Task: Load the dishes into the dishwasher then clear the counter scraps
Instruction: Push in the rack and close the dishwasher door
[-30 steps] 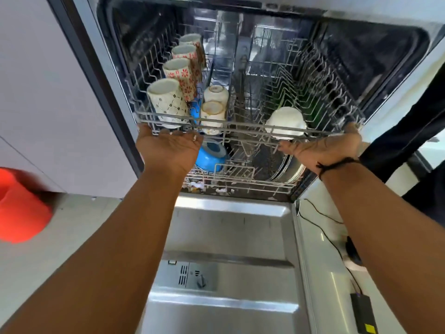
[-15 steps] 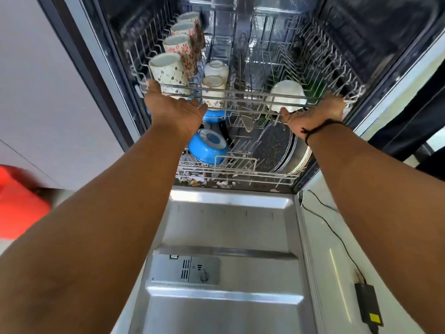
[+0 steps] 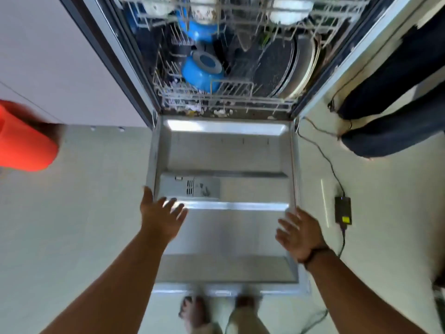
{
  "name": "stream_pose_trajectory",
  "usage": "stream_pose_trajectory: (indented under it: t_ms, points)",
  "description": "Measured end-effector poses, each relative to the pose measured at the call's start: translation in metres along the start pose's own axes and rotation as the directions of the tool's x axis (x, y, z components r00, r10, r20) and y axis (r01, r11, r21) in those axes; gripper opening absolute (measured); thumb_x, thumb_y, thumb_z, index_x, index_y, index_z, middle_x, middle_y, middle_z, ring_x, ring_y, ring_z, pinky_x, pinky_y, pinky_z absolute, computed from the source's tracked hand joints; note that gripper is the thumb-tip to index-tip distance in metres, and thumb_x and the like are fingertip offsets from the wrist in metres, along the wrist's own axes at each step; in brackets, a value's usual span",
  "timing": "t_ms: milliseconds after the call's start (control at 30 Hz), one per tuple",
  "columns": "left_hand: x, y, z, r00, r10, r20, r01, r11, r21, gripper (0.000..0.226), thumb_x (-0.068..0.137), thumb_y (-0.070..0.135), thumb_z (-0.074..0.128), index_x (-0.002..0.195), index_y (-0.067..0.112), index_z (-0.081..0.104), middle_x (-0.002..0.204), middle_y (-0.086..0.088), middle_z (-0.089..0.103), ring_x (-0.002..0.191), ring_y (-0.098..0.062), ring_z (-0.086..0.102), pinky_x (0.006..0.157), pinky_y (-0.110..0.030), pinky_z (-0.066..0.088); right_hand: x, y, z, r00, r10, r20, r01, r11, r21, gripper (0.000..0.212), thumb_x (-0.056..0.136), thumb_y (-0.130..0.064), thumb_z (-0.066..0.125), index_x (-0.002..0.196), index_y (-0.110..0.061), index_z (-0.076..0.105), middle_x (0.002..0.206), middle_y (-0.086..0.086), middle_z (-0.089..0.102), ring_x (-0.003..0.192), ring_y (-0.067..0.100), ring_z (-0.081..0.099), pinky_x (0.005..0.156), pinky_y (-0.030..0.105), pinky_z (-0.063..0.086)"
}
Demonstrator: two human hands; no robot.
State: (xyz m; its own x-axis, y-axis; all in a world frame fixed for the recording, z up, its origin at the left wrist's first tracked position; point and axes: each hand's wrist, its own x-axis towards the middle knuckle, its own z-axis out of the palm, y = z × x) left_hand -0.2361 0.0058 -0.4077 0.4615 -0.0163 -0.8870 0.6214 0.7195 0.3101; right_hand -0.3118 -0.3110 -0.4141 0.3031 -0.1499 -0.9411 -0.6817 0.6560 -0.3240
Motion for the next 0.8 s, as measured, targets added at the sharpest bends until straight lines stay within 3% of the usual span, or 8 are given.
stream_pose_trajectory:
  t_ms: [133, 300, 367, 500, 567, 633, 700, 800]
  points:
    - [-0.019, -0.071, -0.104, 0.958, -0.132, -0.254, 0.142, 0.990, 0.023, 0.084, 0.088, 0.068, 0.039, 0.150, 0.014, 0.025, 0.151, -0.012, 0.036, 0.135, -0.035, 0.038, 0.109, -0.045, 0.031, -0.010, 0.099, -0.080, 0.967, 0.184, -0.174, -0.199, 0.977, -0.074, 0.044, 0.094, -0.046, 0.050, 0.124, -0.014, 0.053, 0.136, 0.014, 0.051, 0.117, 0.035, 0.049, 0.093, 0.043, 0.040]
    - [-0.009, -0.131, -0.191, 0.898, -0.260, -0.355, 0.268, 0.963, -0.027, 0.078, 0.084, 0.068, 0.048, 0.140, 0.013, 0.040, 0.142, -0.012, 0.045, 0.125, -0.036, 0.047, 0.099, -0.047, 0.038, 0.016, 0.178, -0.129, 0.906, 0.316, -0.281, -0.341, 0.939, -0.044, 0.062, 0.095, -0.055, 0.042, 0.138, -0.010, 0.045, 0.143, 0.016, 0.046, 0.131, 0.039, 0.041, 0.100, 0.046, 0.036]
    - [0.005, -0.145, -0.210, 0.897, -0.246, -0.367, 0.238, 0.969, -0.067, 0.068, 0.088, 0.064, 0.047, 0.134, 0.014, 0.045, 0.139, -0.011, 0.050, 0.117, -0.033, 0.051, 0.097, -0.044, 0.040, 0.037, 0.200, -0.134, 0.903, 0.341, -0.260, -0.346, 0.938, 0.028, 0.061, 0.098, -0.054, 0.035, 0.138, -0.009, 0.044, 0.145, 0.017, 0.044, 0.133, 0.040, 0.038, 0.104, 0.047, 0.032]
    - [0.041, -0.185, -0.236, 0.846, -0.274, -0.457, 0.178, 0.954, -0.243, 0.056, 0.100, 0.048, 0.024, 0.140, 0.012, 0.041, 0.144, -0.011, 0.045, 0.132, -0.032, 0.042, 0.101, -0.042, 0.036, 0.078, 0.239, -0.133, 0.900, 0.394, -0.185, -0.341, 0.902, 0.265, 0.063, 0.099, -0.052, 0.023, 0.140, -0.008, 0.041, 0.148, 0.016, 0.040, 0.136, 0.040, 0.034, 0.108, 0.050, 0.028]
    - [0.058, -0.199, -0.237, 0.838, -0.276, -0.472, 0.154, 0.947, -0.280, 0.053, 0.101, 0.043, 0.020, 0.134, 0.011, 0.045, 0.135, -0.013, 0.051, 0.129, -0.033, 0.045, 0.104, -0.043, 0.037, 0.096, 0.248, -0.127, 0.900, 0.405, -0.162, -0.318, 0.863, 0.392, 0.063, 0.099, -0.052, 0.020, 0.141, -0.010, 0.040, 0.150, 0.015, 0.037, 0.136, 0.040, 0.034, 0.110, 0.050, 0.028]
    - [0.077, -0.212, -0.235, 0.835, -0.256, -0.486, 0.114, 0.947, -0.302, 0.047, 0.100, 0.040, 0.022, 0.115, 0.009, 0.054, 0.115, -0.011, 0.059, 0.113, -0.031, 0.054, 0.100, -0.042, 0.042, 0.114, 0.253, -0.121, 0.904, 0.398, -0.155, -0.275, 0.820, 0.502, 0.060, 0.097, -0.052, 0.022, 0.135, -0.013, 0.046, 0.146, 0.014, 0.042, 0.133, 0.040, 0.038, 0.108, 0.050, 0.030]
    - [0.094, -0.221, -0.232, 0.837, -0.240, -0.492, 0.073, 0.940, -0.334, 0.037, 0.097, 0.033, 0.028, 0.102, 0.012, 0.058, 0.099, -0.007, 0.062, 0.099, -0.027, 0.058, 0.099, -0.039, 0.044, 0.129, 0.254, -0.112, 0.915, 0.370, -0.160, -0.208, 0.773, 0.599, 0.051, 0.093, -0.050, 0.029, 0.114, -0.016, 0.060, 0.127, 0.011, 0.057, 0.118, 0.036, 0.052, 0.100, 0.050, 0.037]
    - [0.112, -0.232, -0.232, 0.877, -0.188, -0.442, -0.002, 0.919, -0.395, 0.042, 0.092, 0.027, 0.032, 0.111, 0.017, 0.069, 0.106, -0.003, 0.071, 0.104, -0.028, 0.063, 0.100, -0.045, 0.044, 0.146, 0.260, -0.098, 0.947, 0.274, -0.166, -0.089, 0.723, 0.685, 0.034, 0.080, -0.040, 0.041, 0.076, -0.022, 0.069, 0.092, -0.001, 0.066, 0.090, 0.026, 0.062, 0.100, 0.043, 0.039]
